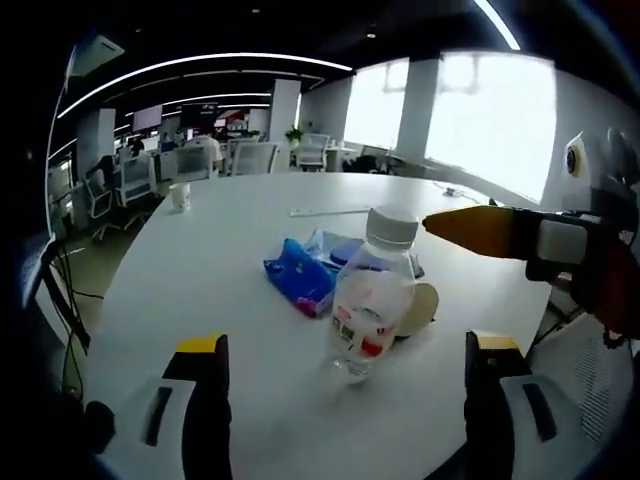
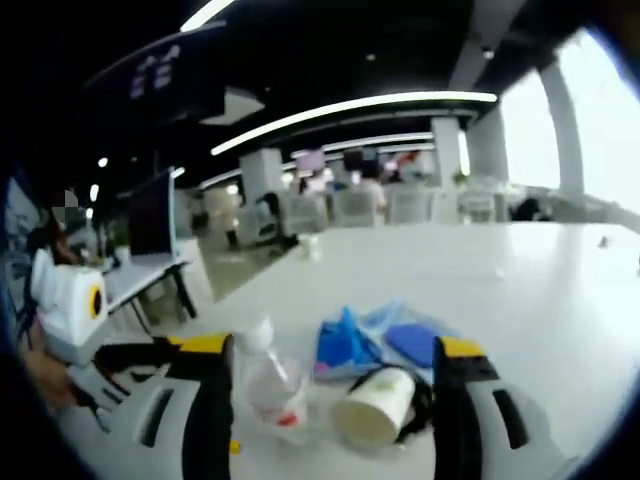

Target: Arrange the tabletop items into an orderly group along one side of the table until the central work area is clear of visible clutter.

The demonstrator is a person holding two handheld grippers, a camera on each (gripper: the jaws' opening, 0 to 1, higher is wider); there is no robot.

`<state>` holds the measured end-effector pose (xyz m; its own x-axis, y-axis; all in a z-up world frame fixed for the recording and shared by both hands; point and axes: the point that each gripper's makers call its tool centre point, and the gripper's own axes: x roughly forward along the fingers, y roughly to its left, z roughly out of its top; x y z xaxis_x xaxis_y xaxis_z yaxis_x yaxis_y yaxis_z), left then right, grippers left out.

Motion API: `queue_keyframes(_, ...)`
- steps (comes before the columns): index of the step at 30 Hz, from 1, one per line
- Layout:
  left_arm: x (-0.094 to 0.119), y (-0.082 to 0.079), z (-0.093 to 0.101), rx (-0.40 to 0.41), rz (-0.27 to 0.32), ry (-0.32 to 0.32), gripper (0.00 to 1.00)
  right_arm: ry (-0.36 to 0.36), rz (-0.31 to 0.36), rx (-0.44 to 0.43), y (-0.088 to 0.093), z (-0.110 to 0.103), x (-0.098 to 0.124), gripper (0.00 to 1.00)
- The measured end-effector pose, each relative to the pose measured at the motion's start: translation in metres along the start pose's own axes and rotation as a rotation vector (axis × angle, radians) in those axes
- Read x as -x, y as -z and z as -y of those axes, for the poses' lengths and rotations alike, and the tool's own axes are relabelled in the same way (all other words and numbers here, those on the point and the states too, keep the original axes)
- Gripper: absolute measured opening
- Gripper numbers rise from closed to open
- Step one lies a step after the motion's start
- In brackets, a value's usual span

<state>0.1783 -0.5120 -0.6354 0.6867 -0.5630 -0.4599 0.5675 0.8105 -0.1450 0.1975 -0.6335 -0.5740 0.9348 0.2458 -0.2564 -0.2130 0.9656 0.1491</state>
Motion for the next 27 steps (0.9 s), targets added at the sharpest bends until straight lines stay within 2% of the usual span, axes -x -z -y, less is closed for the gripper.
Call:
queue_keyframes(9, -0.004, -0.005, 0.005, -0.012, 0.015, -0.022, 0.99, 0.084, -0.007, 0.0, -0.004, 0.04, 0.003, 0.78)
queue_keyframes(27, -0.018, -0.013, 0.006, 0.082, 0.052, -0.087, 0.96, 0.168, -0.034, -0.018, 0.004, 0.097, 0.014, 0.77)
